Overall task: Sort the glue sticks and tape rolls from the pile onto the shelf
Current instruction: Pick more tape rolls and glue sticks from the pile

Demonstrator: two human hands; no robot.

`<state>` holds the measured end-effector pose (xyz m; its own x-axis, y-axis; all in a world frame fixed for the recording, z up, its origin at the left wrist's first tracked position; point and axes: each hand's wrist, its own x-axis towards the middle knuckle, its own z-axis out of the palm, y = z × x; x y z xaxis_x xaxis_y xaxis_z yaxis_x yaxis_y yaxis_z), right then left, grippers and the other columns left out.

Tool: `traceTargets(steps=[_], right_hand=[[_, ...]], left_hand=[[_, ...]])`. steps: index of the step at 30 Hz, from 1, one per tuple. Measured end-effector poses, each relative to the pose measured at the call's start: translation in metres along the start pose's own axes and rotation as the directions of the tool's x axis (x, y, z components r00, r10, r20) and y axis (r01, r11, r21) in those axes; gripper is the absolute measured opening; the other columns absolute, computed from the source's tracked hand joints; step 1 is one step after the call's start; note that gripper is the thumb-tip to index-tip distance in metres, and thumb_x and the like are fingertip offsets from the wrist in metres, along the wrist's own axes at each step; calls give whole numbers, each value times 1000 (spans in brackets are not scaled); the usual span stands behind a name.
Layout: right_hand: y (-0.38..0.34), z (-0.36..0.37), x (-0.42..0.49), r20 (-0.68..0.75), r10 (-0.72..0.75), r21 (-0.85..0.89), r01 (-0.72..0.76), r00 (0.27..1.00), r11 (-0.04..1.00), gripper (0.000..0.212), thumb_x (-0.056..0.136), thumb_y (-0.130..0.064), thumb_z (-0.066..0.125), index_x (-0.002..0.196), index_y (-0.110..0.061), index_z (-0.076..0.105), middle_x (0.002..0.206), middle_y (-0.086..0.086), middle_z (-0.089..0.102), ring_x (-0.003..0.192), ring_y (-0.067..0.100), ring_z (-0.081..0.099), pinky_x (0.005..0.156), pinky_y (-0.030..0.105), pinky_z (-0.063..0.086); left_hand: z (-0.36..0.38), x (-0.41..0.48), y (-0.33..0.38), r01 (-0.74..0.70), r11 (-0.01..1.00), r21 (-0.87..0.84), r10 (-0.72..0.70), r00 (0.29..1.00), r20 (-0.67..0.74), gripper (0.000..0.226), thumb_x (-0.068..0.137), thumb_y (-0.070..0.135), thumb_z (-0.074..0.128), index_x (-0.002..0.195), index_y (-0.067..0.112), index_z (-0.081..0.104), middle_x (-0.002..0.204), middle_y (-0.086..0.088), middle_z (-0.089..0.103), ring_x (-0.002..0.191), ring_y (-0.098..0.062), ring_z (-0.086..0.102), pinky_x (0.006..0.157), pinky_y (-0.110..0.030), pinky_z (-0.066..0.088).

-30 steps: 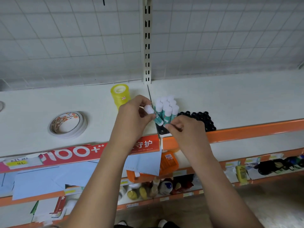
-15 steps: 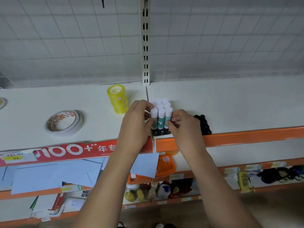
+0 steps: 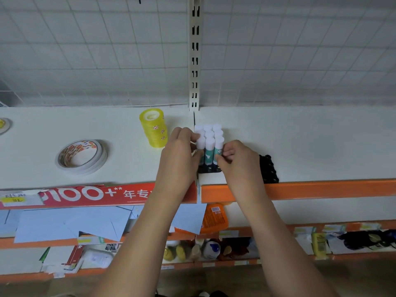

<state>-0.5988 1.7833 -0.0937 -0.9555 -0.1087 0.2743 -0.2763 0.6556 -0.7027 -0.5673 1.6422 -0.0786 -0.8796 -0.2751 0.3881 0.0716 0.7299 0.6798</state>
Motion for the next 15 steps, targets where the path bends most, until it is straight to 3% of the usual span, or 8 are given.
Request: traceTargets(steps=[5,8,11,15], right_hand=[[-1,4,11,19,5,15,-5,1000,1000,17,87,-15,71,101,-7,64,94,5,67,87,17,63,81,33,54],[1,-3,13,82,30,23,-32,996,999,22,86,-18,72,106,-9,66,100,2,69,89,12,63,77,18,47],[1,-16,6,93,56,32,-59,994,998,32,86,-25,73,116,-13,66,109,-4,68,92,7,63,79,14,43],[-25,-20,-15,7,-21,18,21,1000,1000,15,89,-29,67,103,-23,66,92,-14,66,80,-1,62,70,5,40]], left_hand=[[4,9,-2,38,999,-25,-38,999,2,28,80,4,73,96,15,54,107,-1,59,85,-18,63,75,-36,54],[3,9,-2,105,993,-51,-104,994,21,27,79,9,74,95,16,53,98,0,62,85,-16,62,74,-31,52],[-4,4,-6,162,986,-45,-157,983,90,32,78,11,77,102,15,55,93,2,63,83,-15,61,76,-35,54],[-34,-11,-18,115,991,68,-120,991,62,20,83,22,72,99,19,61,98,5,63,79,-13,60,74,-34,52]])
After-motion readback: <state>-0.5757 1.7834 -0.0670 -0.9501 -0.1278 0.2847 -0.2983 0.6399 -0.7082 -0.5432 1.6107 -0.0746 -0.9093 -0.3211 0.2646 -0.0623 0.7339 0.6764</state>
